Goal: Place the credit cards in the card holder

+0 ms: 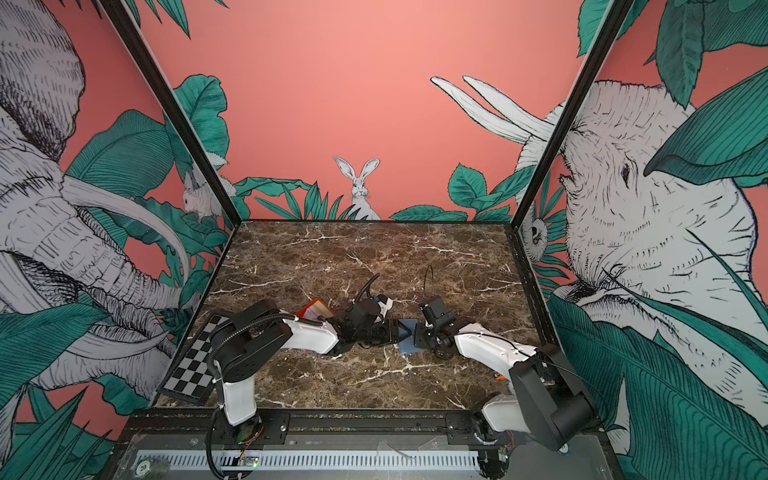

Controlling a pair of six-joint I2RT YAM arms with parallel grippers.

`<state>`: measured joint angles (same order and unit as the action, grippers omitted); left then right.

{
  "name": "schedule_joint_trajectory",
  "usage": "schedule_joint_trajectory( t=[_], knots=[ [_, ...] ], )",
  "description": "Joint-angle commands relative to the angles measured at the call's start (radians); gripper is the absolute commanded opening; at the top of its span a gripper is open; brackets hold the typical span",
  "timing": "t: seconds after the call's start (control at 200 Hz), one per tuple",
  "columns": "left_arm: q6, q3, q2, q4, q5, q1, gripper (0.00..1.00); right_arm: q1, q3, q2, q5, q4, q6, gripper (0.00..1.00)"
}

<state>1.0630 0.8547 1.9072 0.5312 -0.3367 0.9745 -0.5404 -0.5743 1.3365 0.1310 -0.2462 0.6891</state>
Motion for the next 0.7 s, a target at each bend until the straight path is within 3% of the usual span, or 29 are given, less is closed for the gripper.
schedule_joint_trajectory(
  t=[0.0,0.15,0.455,0.695],
  knots=[
    [0.009,0.007,-0.017,0.092,-0.033,0.009,0.54,0.002,0.025,0.011,0.008,0.009,0.014,0.14],
    [-0.002,0.002,-0.032,0.104,-0.045,0.01,0.48,0.003,0.016,0.008,0.004,-0.004,0.014,0.14],
    [-0.006,-0.025,-0.041,0.195,-0.093,0.01,0.46,0.012,0.006,-0.014,0.011,-0.017,0.014,0.14],
    [-0.012,-0.033,-0.045,0.221,-0.105,0.01,0.37,0.037,0.018,-0.038,0.054,-0.006,0.017,0.14]
  ],
)
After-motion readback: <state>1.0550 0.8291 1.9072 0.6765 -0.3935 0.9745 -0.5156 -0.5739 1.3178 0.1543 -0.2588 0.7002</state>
